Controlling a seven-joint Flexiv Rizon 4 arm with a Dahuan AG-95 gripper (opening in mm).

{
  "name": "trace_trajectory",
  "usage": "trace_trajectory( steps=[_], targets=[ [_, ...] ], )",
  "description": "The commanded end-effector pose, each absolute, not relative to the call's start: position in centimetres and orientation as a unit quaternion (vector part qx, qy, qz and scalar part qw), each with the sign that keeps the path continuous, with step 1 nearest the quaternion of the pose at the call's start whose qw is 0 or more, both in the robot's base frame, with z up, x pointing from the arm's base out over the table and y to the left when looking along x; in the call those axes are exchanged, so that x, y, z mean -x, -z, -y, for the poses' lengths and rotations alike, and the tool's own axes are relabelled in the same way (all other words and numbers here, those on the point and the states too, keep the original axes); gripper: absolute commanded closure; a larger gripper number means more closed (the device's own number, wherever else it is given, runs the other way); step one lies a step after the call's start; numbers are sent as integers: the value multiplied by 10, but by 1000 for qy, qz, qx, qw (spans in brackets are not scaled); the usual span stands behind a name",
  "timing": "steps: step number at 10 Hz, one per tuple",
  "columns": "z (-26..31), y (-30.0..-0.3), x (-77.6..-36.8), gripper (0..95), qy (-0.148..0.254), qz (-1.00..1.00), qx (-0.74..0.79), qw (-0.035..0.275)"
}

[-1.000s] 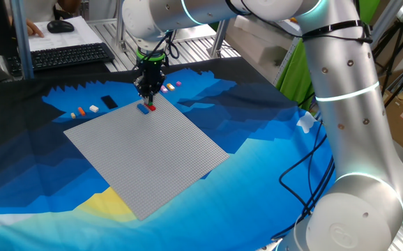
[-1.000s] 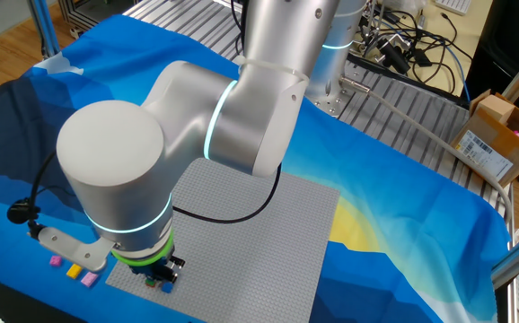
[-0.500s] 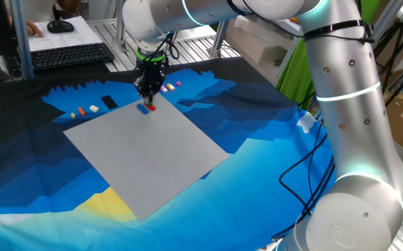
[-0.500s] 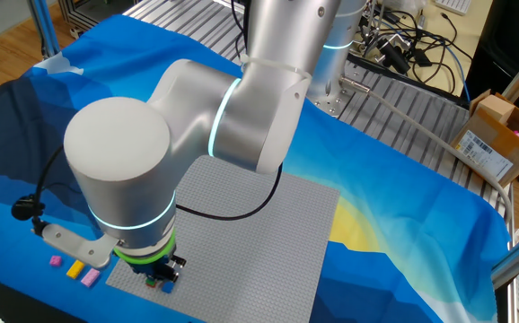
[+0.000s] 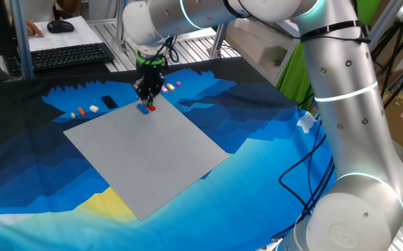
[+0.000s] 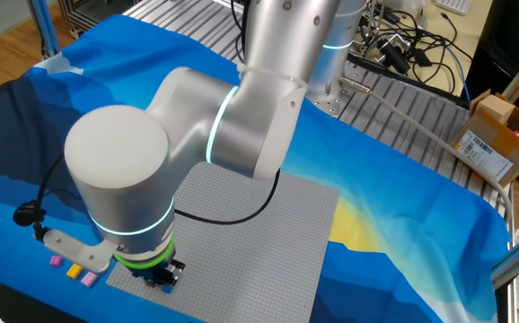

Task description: Stack small Lego blocks randomly, one at a time

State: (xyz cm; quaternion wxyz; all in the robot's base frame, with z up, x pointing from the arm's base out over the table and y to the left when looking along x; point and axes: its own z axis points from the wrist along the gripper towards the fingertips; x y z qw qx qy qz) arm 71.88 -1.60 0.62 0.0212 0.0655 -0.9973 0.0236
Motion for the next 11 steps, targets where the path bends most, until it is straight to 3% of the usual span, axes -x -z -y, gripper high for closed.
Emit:
trace_trajectory(
  steps=[1, 10, 11],
  targets=[
    [16, -9, -717, 760, -24, 997, -65, 19],
    [18, -28, -715, 760, -23, 998, -59, 20],
    [18, -28, -715, 950, -22, 998, -60, 20]
  ],
)
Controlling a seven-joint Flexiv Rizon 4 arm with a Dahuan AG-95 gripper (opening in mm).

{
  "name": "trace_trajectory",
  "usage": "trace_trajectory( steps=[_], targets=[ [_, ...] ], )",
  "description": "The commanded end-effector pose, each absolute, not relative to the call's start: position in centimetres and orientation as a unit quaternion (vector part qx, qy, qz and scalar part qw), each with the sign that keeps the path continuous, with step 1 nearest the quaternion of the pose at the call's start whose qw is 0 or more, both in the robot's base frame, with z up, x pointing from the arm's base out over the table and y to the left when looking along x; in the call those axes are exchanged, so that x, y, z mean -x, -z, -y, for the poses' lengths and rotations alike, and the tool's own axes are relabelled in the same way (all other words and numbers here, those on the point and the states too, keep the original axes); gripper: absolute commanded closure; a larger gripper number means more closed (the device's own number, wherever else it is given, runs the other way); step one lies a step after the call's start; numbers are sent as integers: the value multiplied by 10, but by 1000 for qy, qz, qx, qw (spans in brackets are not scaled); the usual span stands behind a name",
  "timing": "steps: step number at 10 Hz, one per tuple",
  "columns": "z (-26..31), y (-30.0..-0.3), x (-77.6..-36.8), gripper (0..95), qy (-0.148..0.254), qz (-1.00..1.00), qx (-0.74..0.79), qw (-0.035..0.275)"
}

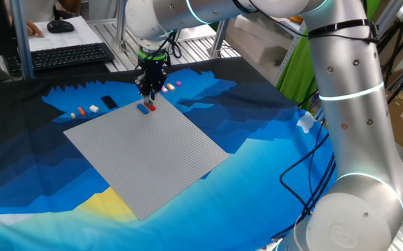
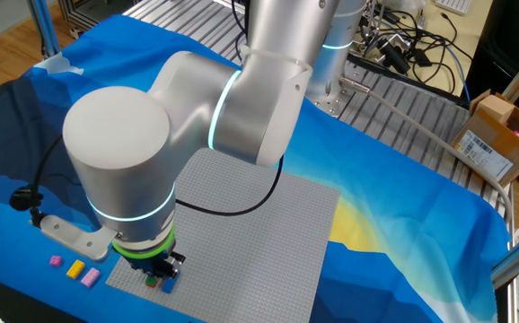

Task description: Stack small Lego blocks randomly, one at a time

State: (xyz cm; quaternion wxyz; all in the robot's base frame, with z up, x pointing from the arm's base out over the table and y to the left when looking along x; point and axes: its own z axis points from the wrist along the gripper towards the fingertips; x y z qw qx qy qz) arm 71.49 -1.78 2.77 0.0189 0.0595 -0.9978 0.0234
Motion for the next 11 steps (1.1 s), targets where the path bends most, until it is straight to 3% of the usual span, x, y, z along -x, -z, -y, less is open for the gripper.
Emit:
trace_trajectory(
  steps=[1, 11],
  targets=[
    [17, -29, -715, 950, -23, 998, -59, 20],
    [17, -28, -716, 950, -26, 997, -62, 26]
  ],
)
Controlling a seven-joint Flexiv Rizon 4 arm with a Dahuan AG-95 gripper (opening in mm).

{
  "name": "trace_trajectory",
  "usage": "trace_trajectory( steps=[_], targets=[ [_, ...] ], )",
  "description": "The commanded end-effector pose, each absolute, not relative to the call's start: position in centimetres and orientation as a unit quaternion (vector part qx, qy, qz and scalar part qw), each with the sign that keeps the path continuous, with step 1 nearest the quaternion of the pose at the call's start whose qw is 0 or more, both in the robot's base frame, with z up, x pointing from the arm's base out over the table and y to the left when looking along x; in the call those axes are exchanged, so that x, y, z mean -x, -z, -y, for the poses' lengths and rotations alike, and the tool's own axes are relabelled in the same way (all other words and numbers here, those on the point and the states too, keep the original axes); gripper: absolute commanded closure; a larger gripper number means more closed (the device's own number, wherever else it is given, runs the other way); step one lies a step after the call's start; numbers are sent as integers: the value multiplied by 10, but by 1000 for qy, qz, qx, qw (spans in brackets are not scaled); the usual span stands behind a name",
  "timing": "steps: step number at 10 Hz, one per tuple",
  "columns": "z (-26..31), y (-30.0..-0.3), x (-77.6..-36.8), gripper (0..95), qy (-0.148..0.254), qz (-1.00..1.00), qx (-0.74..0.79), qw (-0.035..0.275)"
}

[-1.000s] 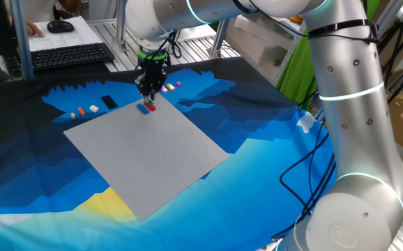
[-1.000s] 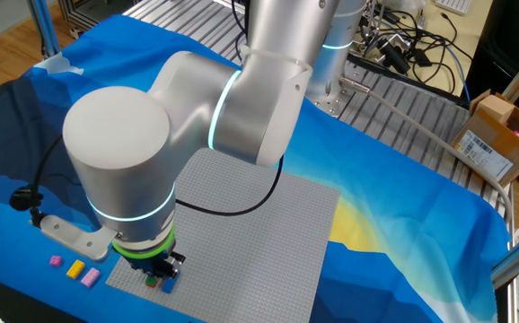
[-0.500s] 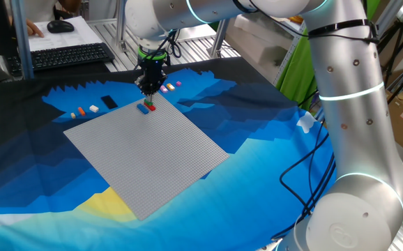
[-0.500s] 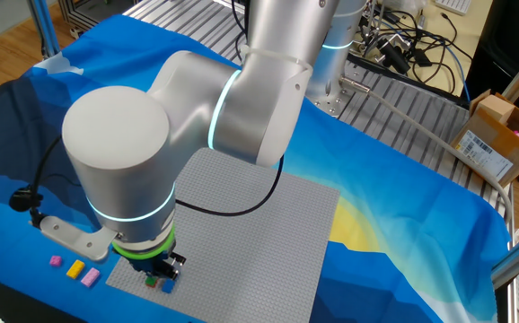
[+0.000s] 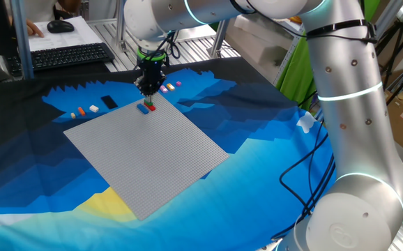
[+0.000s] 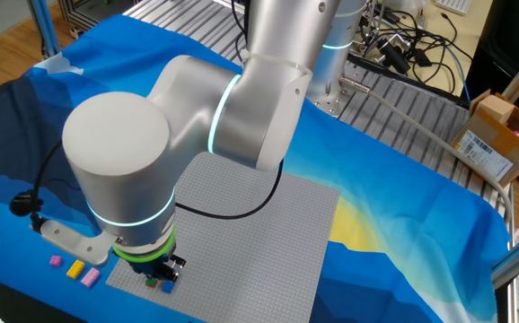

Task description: Stack small Lego blocks randomly, one at a time

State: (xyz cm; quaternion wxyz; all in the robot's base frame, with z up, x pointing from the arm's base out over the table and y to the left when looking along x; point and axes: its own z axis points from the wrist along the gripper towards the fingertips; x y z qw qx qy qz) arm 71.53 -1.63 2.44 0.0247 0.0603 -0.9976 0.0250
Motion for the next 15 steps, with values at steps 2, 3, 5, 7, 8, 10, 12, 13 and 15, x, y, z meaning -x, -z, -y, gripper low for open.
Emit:
trace_trajectory(
  steps=[2, 3, 5, 7, 8, 10, 12, 13, 15],
  targets=[
    [18, -32, -719, 950, -30, 997, -63, 25],
    [19, -35, -721, 760, -29, 997, -60, 25],
    [23, -39, -728, 570, -30, 997, -59, 26],
    [35, -37, -733, 570, -31, 998, -59, 23],
    [43, -36, -739, 570, -31, 998, -54, 21],
    [52, -37, -751, 570, -29, 999, -24, 18],
    [63, -36, -759, 570, -29, 999, -32, 18],
    [66, -35, -760, 570, -30, 999, -35, 18],
    [71, -33, -762, 570, -32, 999, -35, 15]
  ],
)
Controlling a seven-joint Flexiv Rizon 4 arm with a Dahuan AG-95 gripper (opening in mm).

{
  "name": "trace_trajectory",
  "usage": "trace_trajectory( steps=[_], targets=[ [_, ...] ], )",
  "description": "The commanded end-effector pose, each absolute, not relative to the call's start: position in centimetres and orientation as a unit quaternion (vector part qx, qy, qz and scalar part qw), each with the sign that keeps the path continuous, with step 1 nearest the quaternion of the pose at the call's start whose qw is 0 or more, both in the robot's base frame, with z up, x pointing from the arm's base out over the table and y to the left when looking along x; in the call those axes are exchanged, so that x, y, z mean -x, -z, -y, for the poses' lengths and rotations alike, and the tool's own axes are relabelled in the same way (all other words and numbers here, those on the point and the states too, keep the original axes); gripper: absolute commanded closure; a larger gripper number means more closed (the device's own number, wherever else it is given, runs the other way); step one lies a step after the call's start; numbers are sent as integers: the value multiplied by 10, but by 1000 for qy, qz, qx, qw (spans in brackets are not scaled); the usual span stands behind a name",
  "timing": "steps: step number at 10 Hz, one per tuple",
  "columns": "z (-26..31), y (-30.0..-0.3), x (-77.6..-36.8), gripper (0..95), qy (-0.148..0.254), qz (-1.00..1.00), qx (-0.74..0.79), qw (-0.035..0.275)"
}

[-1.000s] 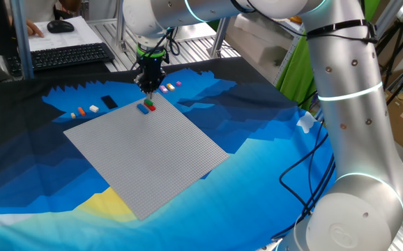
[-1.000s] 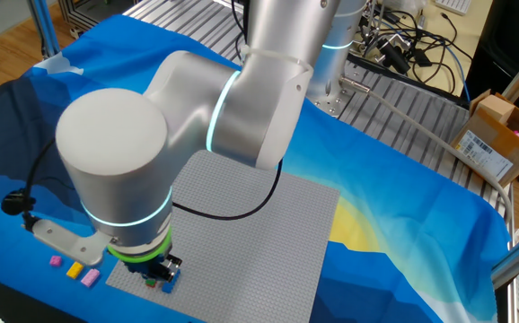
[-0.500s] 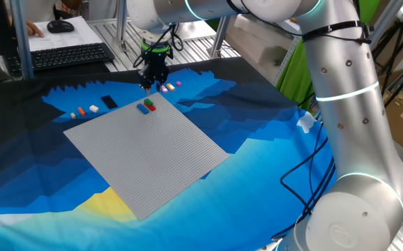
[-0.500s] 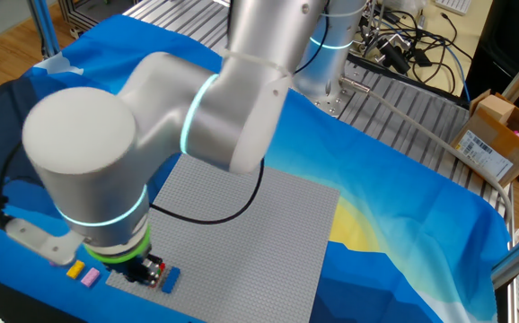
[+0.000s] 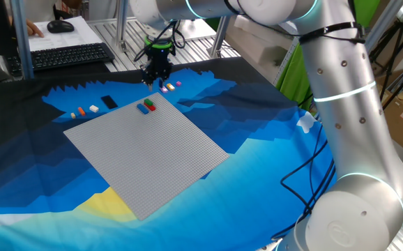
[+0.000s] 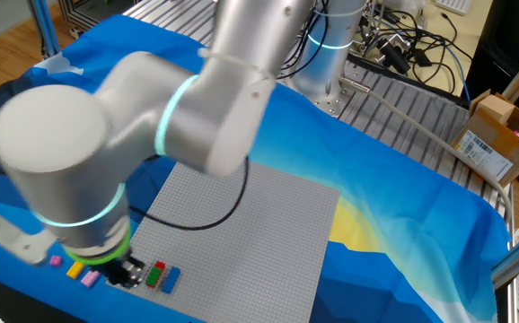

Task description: Stack small Lego blocks randomly, one at a time

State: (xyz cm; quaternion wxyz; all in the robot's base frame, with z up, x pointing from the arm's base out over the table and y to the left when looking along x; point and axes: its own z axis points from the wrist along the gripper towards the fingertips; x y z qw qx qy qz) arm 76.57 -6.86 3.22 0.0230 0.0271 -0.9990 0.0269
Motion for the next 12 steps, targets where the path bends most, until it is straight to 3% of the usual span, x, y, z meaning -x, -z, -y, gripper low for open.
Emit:
trace_trajectory(
  steps=[1, 12],
  targets=[
    [74, -31, -763, 570, -34, 999, -38, 12],
    [109, -16, -774, 570, -42, 996, -72, -8]
  ],
)
